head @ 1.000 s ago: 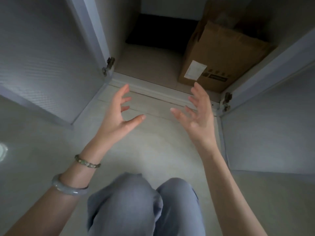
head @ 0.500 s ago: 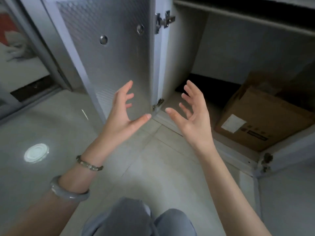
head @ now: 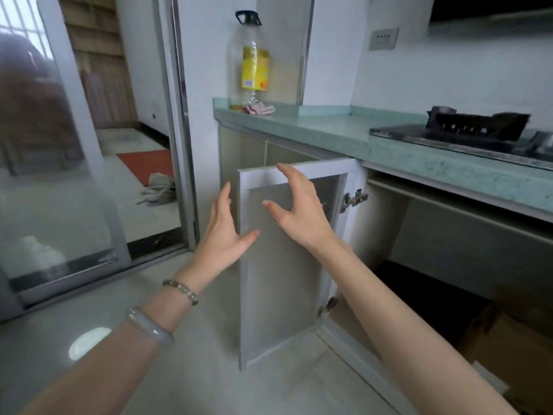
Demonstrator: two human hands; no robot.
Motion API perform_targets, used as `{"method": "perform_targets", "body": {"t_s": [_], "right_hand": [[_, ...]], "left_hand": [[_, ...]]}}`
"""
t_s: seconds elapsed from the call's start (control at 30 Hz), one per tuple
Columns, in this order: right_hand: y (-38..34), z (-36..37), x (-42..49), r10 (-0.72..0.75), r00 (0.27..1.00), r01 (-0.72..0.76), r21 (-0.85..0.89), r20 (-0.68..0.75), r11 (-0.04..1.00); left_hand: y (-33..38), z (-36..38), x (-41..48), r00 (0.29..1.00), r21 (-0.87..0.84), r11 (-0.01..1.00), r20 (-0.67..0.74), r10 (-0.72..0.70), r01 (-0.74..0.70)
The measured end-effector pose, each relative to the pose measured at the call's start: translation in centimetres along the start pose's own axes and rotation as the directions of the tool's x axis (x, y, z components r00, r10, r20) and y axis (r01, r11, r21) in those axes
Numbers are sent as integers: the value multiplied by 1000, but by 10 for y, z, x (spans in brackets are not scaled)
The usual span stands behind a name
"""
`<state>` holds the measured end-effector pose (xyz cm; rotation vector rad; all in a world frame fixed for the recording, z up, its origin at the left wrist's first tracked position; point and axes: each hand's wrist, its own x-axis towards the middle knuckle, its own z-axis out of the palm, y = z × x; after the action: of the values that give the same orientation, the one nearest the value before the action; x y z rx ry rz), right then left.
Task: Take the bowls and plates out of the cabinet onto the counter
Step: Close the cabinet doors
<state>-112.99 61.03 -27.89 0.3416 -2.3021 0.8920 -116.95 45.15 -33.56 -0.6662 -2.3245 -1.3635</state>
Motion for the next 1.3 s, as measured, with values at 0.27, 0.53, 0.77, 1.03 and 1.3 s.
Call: {"method": "perform_targets", "body": {"t_s": [0.27,0.53,0.77,1.03,1.3], "right_hand": [[25,37,57,36,954,88,-393,298,916],[27,16,40,-42,946,184,-426,322,886],[15,-51,-7,-67,946,194,-386,317,902],[28,-148,-72,-82,951,242,-551,298,798],[70,-235,-117,163,952,153,-866,257,476]], "left_hand": [[-35,9,29,973,123,989,206,-104,80],[-35,26,5,961,-25,998,269,-56,66],[2,43,-43,931,-4,989,337,138,-145],[59,116,-74,790,-91,899,446,421,-428],[115,220,-55,626,-38,772,560,542,-634]]}}
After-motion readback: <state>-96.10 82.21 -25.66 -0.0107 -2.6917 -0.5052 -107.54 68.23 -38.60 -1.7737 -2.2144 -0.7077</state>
